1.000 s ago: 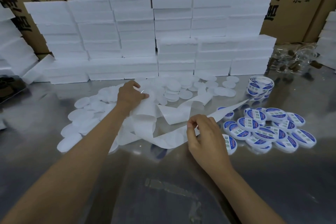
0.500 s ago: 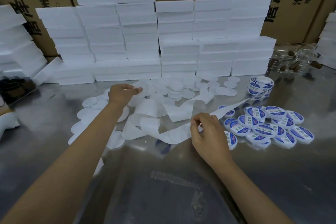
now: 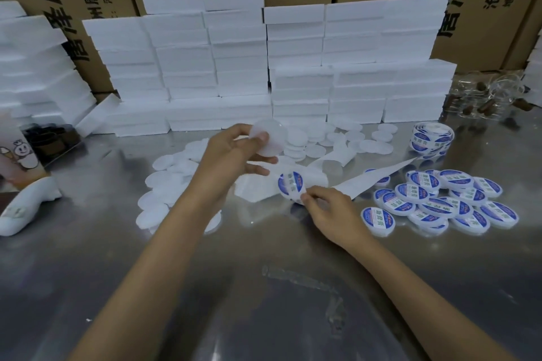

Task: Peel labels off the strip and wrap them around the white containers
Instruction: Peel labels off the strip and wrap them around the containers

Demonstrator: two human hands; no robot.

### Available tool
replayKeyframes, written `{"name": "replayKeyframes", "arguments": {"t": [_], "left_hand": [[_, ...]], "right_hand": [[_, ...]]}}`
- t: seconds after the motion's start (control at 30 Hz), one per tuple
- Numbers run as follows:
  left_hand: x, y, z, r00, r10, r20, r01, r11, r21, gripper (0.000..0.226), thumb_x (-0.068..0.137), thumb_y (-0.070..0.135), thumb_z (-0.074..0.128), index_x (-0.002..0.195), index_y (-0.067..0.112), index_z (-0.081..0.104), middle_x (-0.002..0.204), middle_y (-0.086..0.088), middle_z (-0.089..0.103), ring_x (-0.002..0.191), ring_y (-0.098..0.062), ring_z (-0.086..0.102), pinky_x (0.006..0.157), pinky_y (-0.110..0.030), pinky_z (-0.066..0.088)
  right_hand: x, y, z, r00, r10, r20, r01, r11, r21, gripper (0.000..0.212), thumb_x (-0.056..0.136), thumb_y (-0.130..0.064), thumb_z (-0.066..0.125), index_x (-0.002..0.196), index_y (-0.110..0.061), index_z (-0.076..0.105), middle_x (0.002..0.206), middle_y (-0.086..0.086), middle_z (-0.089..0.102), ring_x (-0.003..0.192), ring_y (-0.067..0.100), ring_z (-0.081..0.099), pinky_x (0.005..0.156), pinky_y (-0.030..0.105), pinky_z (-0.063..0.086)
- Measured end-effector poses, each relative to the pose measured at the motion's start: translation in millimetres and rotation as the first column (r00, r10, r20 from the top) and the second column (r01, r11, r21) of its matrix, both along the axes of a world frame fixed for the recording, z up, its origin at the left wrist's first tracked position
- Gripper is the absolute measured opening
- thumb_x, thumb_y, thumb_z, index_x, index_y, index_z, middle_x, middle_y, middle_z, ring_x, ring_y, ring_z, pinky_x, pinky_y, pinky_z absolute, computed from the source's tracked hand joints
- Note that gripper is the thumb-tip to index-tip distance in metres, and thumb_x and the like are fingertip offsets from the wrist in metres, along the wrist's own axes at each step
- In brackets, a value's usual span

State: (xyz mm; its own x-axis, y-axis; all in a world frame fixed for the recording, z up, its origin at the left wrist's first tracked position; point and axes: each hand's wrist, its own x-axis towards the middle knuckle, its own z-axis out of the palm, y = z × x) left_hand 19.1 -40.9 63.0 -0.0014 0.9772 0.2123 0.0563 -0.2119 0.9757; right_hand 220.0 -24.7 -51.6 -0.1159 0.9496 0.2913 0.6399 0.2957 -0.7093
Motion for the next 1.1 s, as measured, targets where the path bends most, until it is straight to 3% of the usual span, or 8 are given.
{"name": "replayKeyframes", "arguments": {"t": [0.2, 0.33, 0.4, 0.53, 0.7, 0.8, 0.93, 1.1], "left_hand": [[22.2, 9.0, -27.0, 1.000, 0.006, -0.008, -0.006, 0.995, -0.099, 0.014, 0.097, 0.022, 0.064, 0.102, 0.009, 0.068, 0.104, -0.011, 0.073, 0.095, -0.018, 0.067, 0.084, -0.032, 0.059], [32.2, 12.6, -47.1, 0.956, -0.094, 0.278, 0.164, 0.957, -0.239, 0.016, 0.100, 0.023, 0.059, 0.110, 0.011, 0.063, 0.126, -0.014, 0.069, 0.118, -0.027, 0.066, 0.103, -0.052, 0.050], [34.2, 13.5, -50.3, 0.914, -0.134, 0.384, 0.239, 0.941, -0.238, 0.025, 0.101, 0.021, 0.056, 0.121, 0.005, 0.058, 0.126, -0.015, 0.069, 0.118, -0.028, 0.066, 0.101, -0.057, 0.050], [34.3, 11.7, -51.9, 0.864, -0.172, 0.472, 0.299, 0.932, -0.207, 0.037, 0.101, 0.018, 0.054, 0.132, -0.001, 0.051, 0.120, -0.015, 0.072, 0.113, -0.029, 0.069, 0.101, -0.050, 0.052], [37.7, 7.0, -54.4, 0.840, -0.159, 0.518, 0.310, 0.925, -0.219, 0.039, 0.103, 0.011, 0.049, 0.136, -0.008, 0.043, 0.115, -0.023, 0.072, 0.104, -0.034, 0.072, 0.085, -0.040, 0.061], [36.0, 6.1, -55.6, 0.839, -0.162, 0.520, 0.326, 0.914, -0.241, 0.035, 0.104, 0.013, 0.047, 0.135, -0.004, 0.046, 0.118, -0.023, 0.071, 0.105, -0.036, 0.072, 0.086, -0.042, 0.061], [32.7, 3.4, -57.7, 0.816, -0.180, 0.549, 0.370, 0.893, -0.257, 0.034, 0.105, 0.015, 0.046, 0.134, -0.002, 0.048, 0.124, -0.023, 0.068, 0.110, -0.039, 0.069, 0.088, -0.043, 0.060], [32.2, 4.7, -61.0, 0.819, -0.189, 0.542, 0.378, 0.888, -0.261, 0.039, 0.106, 0.015, 0.045, 0.139, -0.005, 0.042, 0.123, -0.024, 0.068, 0.112, -0.038, 0.068, 0.089, -0.043, 0.060]], "right_hand": [[5.1, -10.6, 5.5, 0.920, -0.011, -0.393, -0.024, 0.996, -0.084, 0.017, 0.097, -0.011, 0.055, 0.088, -0.023, 0.063, 0.081, -0.008, 0.075, 0.077, 0.004, 0.068, 0.067, 0.017, 0.051], [7.0, -22.4, 14.0, 0.888, 0.021, -0.459, -0.054, 0.997, -0.059, 0.035, 0.091, 0.004, 0.052, 0.089, -0.028, 0.066, 0.074, 0.012, 0.072, 0.076, 0.023, 0.068, 0.066, 0.022, 0.051], [7.1, -25.9, 17.4, 0.890, 0.030, -0.456, -0.066, 0.996, -0.063, 0.033, 0.091, 0.005, 0.052, 0.090, -0.024, 0.068, 0.078, 0.015, 0.072, 0.080, 0.024, 0.068, 0.071, 0.031, 0.054], [5.6, -31.2, 22.2, 0.895, 0.049, -0.444, -0.077, 0.996, -0.047, 0.023, 0.089, 0.004, 0.056, 0.088, -0.014, 0.070, 0.085, -0.001, 0.075, 0.084, 0.016, 0.070, 0.078, 0.035, 0.055], [1.6, -36.1, 17.6, 0.961, -0.032, -0.276, 0.043, 0.999, 0.033, 0.014, 0.081, -0.019, 0.069, 0.089, -0.028, 0.062, 0.084, -0.013, 0.067, 0.080, 0.012, 0.060, 0.073, 0.038, 0.053], [-1.4, -37.4, 14.2, 0.981, -0.059, -0.182, 0.086, 0.985, 0.149, 0.036, 0.080, -0.028, 0.070, 0.104, -0.039, 0.046, 0.096, -0.023, 0.058, 0.087, 0.005, 0.057, 0.069, 0.028, 0.050], [-3.0, -37.6, 12.9, 0.997, -0.004, -0.077, 0.029, 0.944, 0.329, 0.043, 0.082, -0.023, 0.063, 0.120, -0.041, 0.051, 0.109, -0.020, 0.049, 0.098, 0.005, 0.053, 0.074, 0.028, 0.050], [-3.9, -37.4, 13.7, 0.999, -0.036, 0.006, 0.030, 0.899, 0.436, 0.029, 0.083, -0.015, 0.066, 0.109, -0.029, 0.063, 0.110, -0.012, 0.046, 0.100, 0.011, 0.050, 0.076, 0.034, 0.051]]}}
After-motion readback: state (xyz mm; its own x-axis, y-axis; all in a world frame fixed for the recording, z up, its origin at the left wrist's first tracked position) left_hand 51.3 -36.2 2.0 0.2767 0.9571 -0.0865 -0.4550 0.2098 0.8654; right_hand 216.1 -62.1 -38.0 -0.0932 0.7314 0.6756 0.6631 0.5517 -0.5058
